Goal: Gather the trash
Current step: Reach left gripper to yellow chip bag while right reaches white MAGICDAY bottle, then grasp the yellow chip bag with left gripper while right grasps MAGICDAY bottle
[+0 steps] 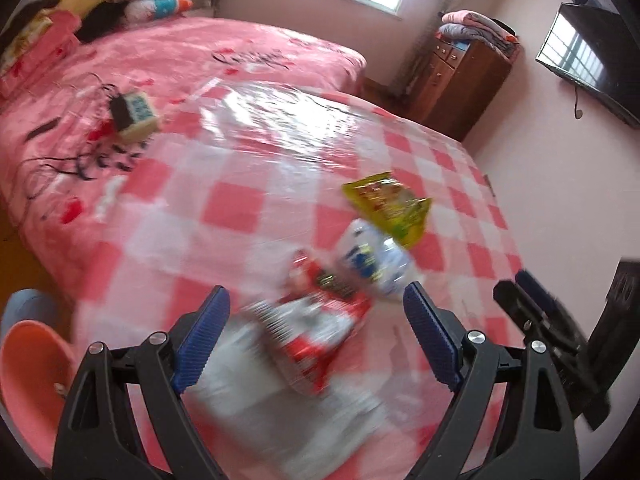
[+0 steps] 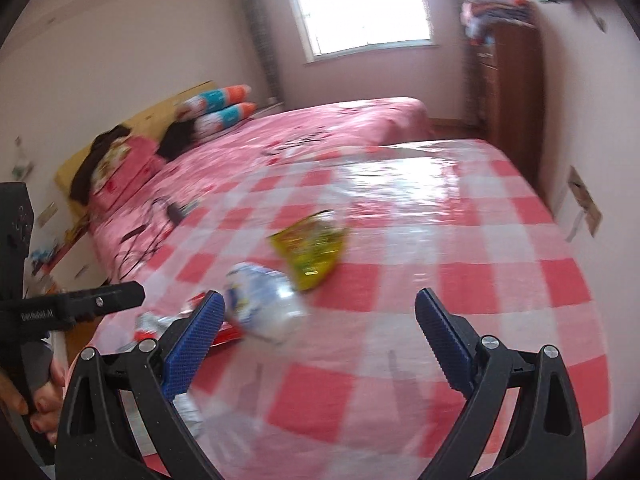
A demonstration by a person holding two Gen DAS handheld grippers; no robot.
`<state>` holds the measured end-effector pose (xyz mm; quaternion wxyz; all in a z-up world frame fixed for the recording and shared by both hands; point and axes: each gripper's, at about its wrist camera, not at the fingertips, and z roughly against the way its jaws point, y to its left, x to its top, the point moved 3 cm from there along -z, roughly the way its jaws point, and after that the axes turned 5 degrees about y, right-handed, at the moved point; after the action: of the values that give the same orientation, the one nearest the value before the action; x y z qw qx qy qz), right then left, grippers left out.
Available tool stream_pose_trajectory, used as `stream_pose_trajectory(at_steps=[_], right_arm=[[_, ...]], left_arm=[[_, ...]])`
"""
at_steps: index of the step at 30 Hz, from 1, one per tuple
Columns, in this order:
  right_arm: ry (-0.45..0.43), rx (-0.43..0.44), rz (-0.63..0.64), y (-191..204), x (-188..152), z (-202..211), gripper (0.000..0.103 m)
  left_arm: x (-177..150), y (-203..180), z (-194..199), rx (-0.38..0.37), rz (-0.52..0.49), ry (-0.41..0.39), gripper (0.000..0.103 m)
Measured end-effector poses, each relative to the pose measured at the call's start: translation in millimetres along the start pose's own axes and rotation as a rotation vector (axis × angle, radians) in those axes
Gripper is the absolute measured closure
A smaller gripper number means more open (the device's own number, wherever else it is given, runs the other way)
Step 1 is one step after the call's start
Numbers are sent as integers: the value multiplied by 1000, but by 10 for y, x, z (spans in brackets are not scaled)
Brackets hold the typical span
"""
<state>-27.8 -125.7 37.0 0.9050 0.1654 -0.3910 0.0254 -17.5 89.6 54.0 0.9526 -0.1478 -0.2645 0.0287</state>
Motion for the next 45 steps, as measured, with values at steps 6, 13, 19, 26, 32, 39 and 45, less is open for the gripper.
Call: stream_pose_trajectory(at_steps=[6, 13, 19, 26, 32, 39, 45], right_arm=[[-2, -1, -105, -452, 27, 17, 8], [16, 46, -115, -567, -8, -25, 8], [14, 75, -125, -645, -10, -24, 8], [22, 104, -152, -743, -16, -31, 8], [30, 124, -160, -772, -23, -41, 8], [44, 130, -168, -785, -36, -62, 8], [85, 139, -153, -728, -60, -177, 8]], left_arm=[[370, -409, -461, -21, 34, 76, 14], [720, -611, -999, -64, 173, 148, 14], [918, -735, -1293, 10, 182, 176, 14], [949, -704, -1586, 44, 232, 216, 14], [970, -771, -1644, 76, 218, 195, 14], [901, -805, -1582, 99, 191, 138, 48], [870, -807, -1529, 55, 171, 134, 58]])
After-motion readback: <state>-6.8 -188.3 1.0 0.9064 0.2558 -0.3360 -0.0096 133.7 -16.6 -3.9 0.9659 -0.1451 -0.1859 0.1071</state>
